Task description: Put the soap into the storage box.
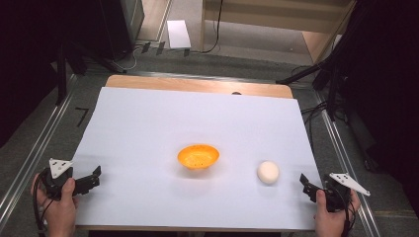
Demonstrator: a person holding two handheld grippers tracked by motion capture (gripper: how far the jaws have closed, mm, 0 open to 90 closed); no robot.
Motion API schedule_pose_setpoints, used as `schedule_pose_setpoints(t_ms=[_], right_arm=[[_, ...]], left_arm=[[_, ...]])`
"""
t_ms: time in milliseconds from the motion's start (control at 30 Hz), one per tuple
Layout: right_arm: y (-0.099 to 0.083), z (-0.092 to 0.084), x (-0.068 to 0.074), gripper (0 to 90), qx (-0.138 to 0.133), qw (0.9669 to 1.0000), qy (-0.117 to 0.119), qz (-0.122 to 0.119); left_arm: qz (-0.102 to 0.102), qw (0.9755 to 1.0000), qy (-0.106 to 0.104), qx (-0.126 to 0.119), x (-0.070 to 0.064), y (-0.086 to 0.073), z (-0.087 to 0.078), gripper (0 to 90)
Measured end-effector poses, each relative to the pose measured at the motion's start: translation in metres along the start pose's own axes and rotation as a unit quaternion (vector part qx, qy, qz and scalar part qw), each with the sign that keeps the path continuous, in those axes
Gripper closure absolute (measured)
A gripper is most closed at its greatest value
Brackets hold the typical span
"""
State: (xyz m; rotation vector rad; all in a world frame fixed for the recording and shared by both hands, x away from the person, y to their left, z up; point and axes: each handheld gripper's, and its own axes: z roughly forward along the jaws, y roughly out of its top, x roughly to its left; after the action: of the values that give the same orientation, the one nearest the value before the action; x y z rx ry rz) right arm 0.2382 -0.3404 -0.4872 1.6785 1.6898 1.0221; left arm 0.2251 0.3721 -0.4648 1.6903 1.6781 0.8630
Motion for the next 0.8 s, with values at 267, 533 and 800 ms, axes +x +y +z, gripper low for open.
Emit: schedule_pose_setpoints(t_ms=[267, 533, 800], right_arm=[[0.01, -0.011, -0.003, 13.9, 0.0, 0.9969, 0.078, 0.012], [0.023, -0.01, 0.01, 14.9, 0.073, 0.9871, 0.129, -0.06], [0.034, 0.006, 0.034, 14.4, 0.148, 0.9742, 0.121, -0.121]], left_arm=[[0.005, 1.0, 0.002, 0.002, -0.001, 0.0, 0.001, 0.1], [0.007, 1.0, 0.004, 0.003, -0.002, 0.0, 0.001, 0.1], [0.013, 0.9999, 0.008, 0.004, -0.003, 0.0, 0.001, 0.1]])
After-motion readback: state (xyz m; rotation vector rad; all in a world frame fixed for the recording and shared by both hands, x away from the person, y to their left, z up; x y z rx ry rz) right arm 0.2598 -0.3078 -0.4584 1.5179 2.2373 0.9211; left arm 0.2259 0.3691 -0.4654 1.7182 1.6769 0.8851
